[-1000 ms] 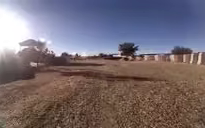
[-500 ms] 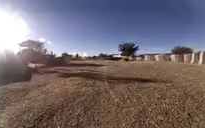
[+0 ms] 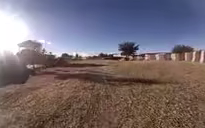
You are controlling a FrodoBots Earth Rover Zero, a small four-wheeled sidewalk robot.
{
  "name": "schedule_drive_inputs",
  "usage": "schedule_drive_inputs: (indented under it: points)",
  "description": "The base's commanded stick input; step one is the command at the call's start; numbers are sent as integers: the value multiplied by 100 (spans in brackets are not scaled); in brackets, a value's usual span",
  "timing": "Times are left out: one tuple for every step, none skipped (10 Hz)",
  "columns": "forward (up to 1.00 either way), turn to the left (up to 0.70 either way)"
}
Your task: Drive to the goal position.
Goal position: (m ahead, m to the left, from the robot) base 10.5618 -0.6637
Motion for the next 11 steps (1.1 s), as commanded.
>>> schedule_drive_inputs:
  points:
    - [50, 0]
    - [50, 0]
    - [50, 0]
    - [50, 0]
    - [50, -23]
    - [50, -47]
    - [50, -13]
    - [50, -2]
    - [50, 0]
    - [50, 0]
    - [50, 0]
